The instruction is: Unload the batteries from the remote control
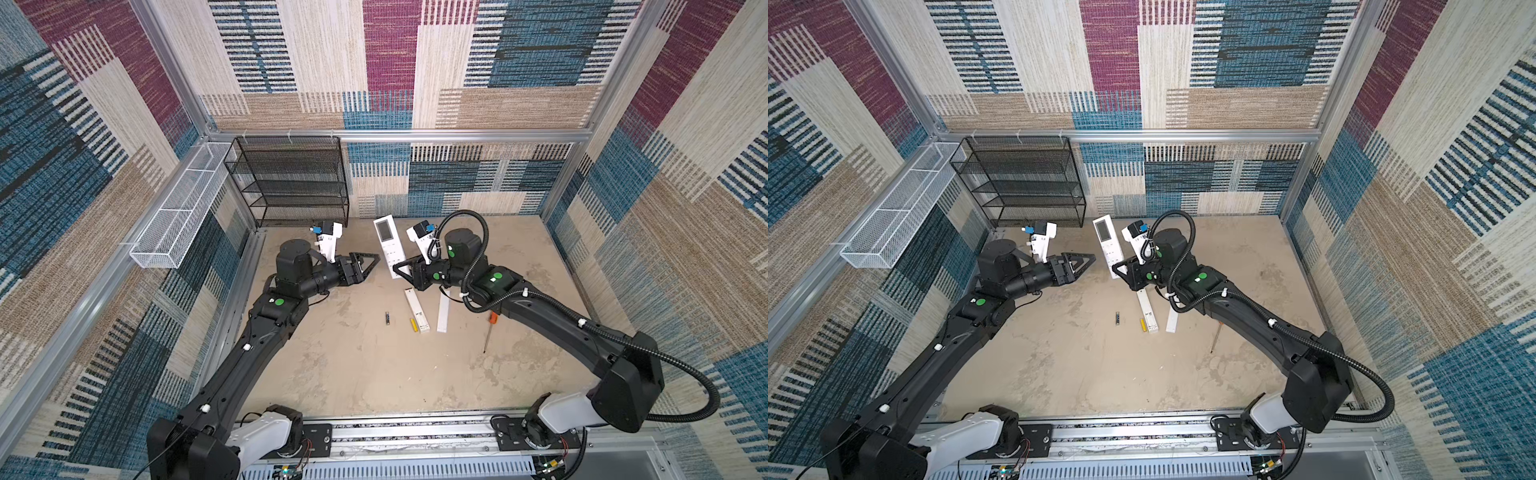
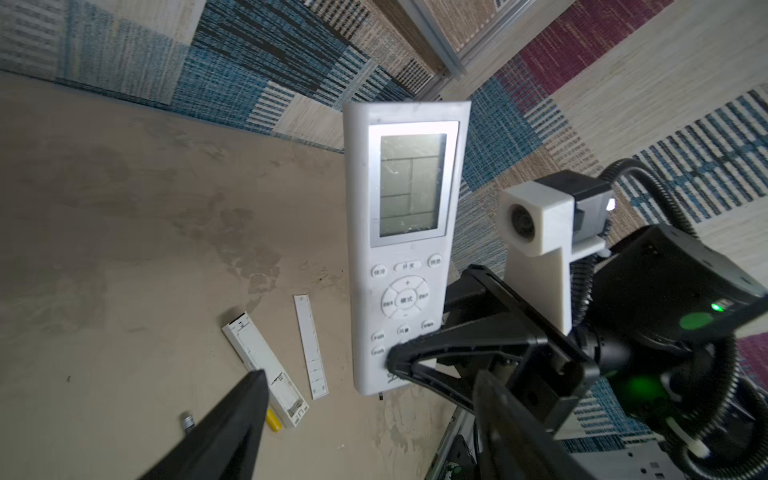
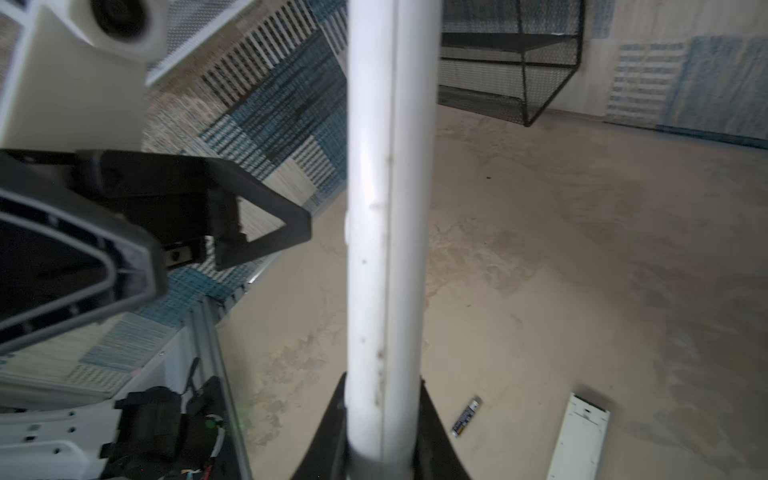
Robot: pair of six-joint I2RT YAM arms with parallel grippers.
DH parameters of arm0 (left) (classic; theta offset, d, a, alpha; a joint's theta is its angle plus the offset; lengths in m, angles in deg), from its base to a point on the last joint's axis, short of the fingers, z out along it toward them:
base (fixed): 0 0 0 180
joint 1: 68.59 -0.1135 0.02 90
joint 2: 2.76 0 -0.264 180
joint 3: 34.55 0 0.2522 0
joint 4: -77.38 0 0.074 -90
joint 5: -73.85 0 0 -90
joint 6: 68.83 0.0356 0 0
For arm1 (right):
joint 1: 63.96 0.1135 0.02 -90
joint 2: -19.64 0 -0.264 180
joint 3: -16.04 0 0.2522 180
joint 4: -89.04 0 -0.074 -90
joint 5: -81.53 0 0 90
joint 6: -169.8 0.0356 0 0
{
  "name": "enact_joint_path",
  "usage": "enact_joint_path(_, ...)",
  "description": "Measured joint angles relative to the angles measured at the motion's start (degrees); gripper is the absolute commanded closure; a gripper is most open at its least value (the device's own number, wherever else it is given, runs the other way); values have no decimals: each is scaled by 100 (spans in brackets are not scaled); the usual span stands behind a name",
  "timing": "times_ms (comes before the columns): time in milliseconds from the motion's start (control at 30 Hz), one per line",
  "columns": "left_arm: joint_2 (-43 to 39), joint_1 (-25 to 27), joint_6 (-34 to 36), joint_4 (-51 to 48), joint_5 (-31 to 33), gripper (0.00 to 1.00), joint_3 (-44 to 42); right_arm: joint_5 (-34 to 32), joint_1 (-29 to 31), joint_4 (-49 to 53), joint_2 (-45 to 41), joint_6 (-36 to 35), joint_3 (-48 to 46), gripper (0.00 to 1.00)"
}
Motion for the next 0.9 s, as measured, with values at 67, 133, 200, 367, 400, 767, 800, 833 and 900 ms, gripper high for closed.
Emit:
enact_joint_path(67,-81,-9,-9,-330,249,23,24,-772,313,210,57,-389,15,92)
enact_joint_path(133,-101,-11,-48,-621,457,23,96,-1423,634,358,127,-780,15,92)
enact_joint_path(200,-79,-11,-118,-879,616,24,190,-2120,951,413,229,-1185,11,93)
enact_joint_path(367,-22,-11,-551,-1185,820,25,223,-3567,1563,411,632,-2153,-76,94)
enact_joint_path(400,-17,-11,-647,-1189,859,25,199,-3832,1676,409,728,-2352,-120,94)
enact_joint_path(767,286,-87,-1449,-1178,984,36,-243,-5121,2271,-155,890,-3576,-586,93)
enact_joint_path(800,343,-90,-1493,-1167,975,37,-258,-5180,2284,-236,859,-3665,-645,93)
enact_joint_path(833,393,-96,-1585,-1137,949,39,-264,-5233,2310,-304,837,-3733,-688,93)
enact_joint_path(900,479,-96,-1646,-1088,868,42,-267,-5300,2328,-415,813,-3847,-743,91)
